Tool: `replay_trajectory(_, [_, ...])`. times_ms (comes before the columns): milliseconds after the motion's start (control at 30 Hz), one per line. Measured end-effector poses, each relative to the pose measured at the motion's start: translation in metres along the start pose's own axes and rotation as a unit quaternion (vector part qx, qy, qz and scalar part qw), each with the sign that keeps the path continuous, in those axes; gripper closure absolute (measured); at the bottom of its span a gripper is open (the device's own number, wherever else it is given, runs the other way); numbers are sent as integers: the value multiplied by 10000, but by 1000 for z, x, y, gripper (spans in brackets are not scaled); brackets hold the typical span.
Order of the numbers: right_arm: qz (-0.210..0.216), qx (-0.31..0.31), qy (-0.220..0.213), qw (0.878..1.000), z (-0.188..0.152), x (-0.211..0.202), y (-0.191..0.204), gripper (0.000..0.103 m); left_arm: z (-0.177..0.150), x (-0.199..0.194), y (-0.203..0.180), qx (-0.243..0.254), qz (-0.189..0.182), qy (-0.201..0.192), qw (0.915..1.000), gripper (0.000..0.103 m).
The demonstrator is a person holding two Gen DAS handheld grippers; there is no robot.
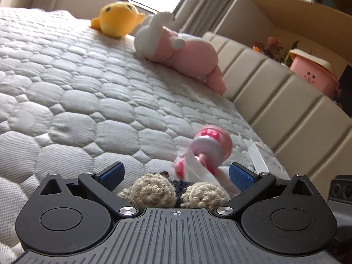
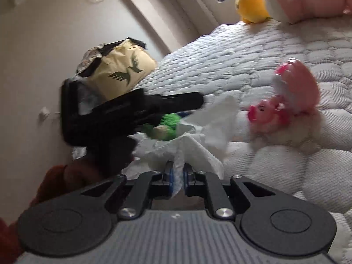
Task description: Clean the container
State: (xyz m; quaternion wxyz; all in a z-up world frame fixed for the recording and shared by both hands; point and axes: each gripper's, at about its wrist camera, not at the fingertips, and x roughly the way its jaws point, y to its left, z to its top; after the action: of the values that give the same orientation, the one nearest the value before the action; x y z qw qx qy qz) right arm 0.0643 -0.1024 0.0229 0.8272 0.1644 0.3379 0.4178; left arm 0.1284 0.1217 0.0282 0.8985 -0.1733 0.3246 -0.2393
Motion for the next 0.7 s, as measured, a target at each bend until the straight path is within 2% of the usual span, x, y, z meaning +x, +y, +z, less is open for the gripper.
replay_trajectory(67, [279, -414, 1, 9988, 1, 4, 22, 91, 6, 8, 1, 38, -142, 286, 9995, 0])
replay_trajectory(133, [241, -792, 33, 9966, 1, 13, 37, 91, 10, 13, 2, 91, -258, 620, 9977, 0])
replay_trajectory(200, [71, -758, 101, 9970, 2, 28, 35, 91, 12, 17, 0, 259, -222, 886, 9955, 0])
replay_trajectory(267, [-43, -410, 210, 9989, 3, 41, 21, 91, 13, 18, -3, 532, 93, 969, 9938, 0])
replay_trajectory(400, [-377, 140, 456, 9982, -4, 56, -8, 91, 8, 15, 0, 462, 63, 982, 9941, 0])
replay_trajectory(467, [-488, 207, 542, 9971, -9, 53, -15, 91, 5, 14, -1, 530, 151, 932, 9941, 0])
replay_trajectory(567, [-597, 210, 513, 9967, -14, 36, -22, 92, 6, 9, -1, 569, 364, 830, 9943, 0])
replay_trajectory(700, [-1101, 207, 225, 9934, -15, -3, -35, 91, 12, -4, -5, 633, 524, 617, 9947, 0])
